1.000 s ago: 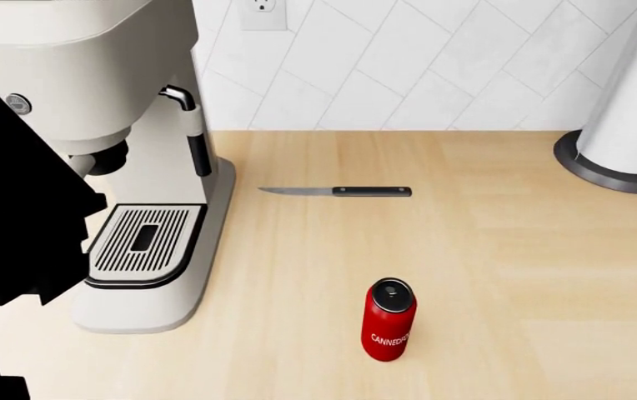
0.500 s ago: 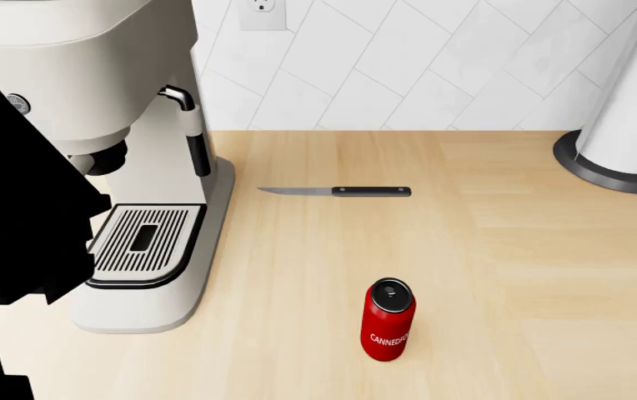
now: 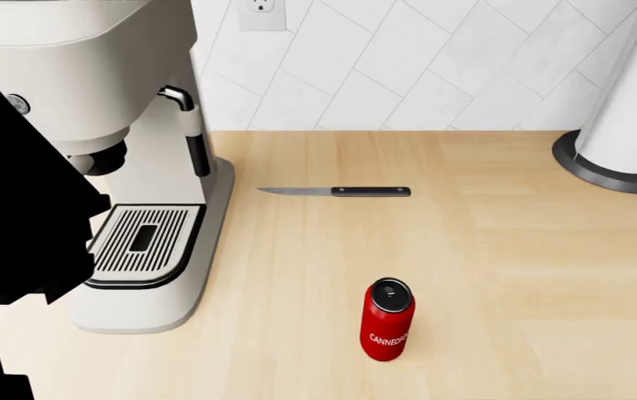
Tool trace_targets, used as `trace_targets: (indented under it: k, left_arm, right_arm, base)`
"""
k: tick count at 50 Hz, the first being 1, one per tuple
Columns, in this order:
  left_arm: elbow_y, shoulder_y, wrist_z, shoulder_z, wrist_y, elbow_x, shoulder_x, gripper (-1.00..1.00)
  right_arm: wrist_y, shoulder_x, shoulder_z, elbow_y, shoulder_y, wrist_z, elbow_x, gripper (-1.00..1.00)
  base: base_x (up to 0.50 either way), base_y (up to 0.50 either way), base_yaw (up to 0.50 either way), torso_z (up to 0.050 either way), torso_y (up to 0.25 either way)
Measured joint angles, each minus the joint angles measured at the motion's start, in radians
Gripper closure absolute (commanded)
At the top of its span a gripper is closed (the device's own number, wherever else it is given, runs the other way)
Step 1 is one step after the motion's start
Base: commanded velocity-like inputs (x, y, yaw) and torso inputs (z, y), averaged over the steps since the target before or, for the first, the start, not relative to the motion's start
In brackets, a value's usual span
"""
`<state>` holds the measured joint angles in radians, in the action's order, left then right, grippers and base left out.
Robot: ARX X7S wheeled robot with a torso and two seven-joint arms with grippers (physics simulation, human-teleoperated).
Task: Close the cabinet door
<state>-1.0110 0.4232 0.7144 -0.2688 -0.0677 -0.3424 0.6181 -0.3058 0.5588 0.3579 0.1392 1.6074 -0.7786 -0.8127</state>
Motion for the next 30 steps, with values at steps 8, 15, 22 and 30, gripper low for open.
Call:
trace_targets:
  k: [8, 15, 22, 30]
  left_arm:
    - [-0.009, -0.005, 0.011, 0.006, 0.001, -0.004, 0.015, -1.00]
    - [-0.021, -0.018, 0.055, 0.016, 0.022, -0.017, 0.072, -1.00]
    - [-0.028, -0.038, 0.197, 0.001, 0.109, -0.037, 0.238, -1.00]
    - [-0.031, -0.143, 0.469, 0.018, 0.286, -0.022, 0.544, -1.00]
  right_arm:
    - [0.023, -0.097, 0.062, -0.148, 0.089, 0.102, 0.028, -1.00]
    - [0.055, -0.179, 0.104, -0.269, 0.151, 0.142, 0.049, -1.00]
    - [0.099, -0.259, 0.137, -0.433, 0.234, 0.197, 0.090, -1.00]
    - [0.200, -0.379, 0.189, -0.739, 0.369, 0.295, 0.148, -1.00]
  base:
    - [0.00, 0.00, 0.00, 0.001, 0.000]
    - [0.00, 0.00, 0.00, 0.003, 0.000]
    - [0.00, 0.00, 0.01, 0.002, 0.000]
    - [0.01, 0.00, 0.01, 0.004, 0.000]
